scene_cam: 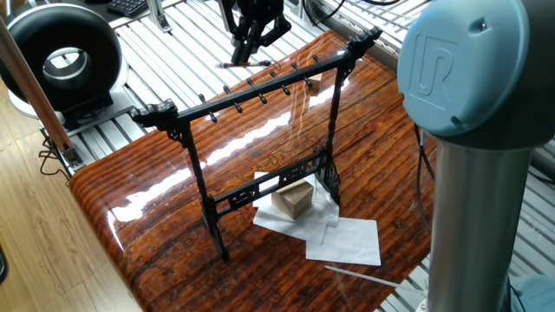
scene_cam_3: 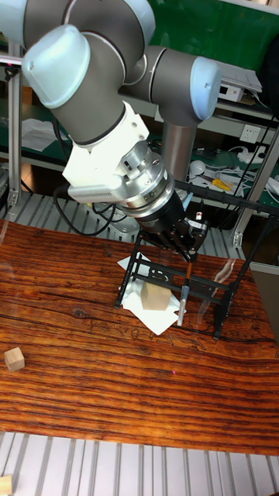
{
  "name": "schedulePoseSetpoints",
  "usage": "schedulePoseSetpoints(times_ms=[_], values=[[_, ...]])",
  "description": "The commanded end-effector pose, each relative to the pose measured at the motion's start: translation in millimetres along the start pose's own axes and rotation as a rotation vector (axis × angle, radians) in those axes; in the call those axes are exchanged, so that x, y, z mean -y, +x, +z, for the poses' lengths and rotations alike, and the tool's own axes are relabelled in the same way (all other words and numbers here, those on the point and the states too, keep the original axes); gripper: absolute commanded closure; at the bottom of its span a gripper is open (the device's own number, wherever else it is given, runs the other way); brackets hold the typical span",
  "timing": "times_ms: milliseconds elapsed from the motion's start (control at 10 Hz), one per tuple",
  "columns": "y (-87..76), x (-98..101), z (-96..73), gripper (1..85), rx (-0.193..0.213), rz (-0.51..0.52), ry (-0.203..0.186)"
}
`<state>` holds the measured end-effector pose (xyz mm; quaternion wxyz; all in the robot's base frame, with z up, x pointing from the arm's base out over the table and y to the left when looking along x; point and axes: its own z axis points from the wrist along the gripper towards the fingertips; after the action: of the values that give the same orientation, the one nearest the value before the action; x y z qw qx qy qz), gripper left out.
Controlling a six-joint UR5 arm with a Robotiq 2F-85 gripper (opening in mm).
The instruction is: Place the brush on the pen rack
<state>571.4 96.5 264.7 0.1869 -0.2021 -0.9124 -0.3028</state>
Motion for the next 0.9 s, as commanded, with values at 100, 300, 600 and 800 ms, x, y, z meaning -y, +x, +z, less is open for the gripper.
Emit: schedulePoseSetpoints(times_ms=[100, 300, 600, 800], values=[[-3.3, -6.6, 0.6, 84.7, 0.03, 0.002, 0.005], [-5.0, -6.9, 1.0, 84.7, 0.032, 0.001, 0.004], [-1.1, -7.7, -0.5, 84.7, 0.032, 0.008, 0.004], [1.5, -6.3, -1.6, 84.7, 0.035, 0.011, 0.011]])
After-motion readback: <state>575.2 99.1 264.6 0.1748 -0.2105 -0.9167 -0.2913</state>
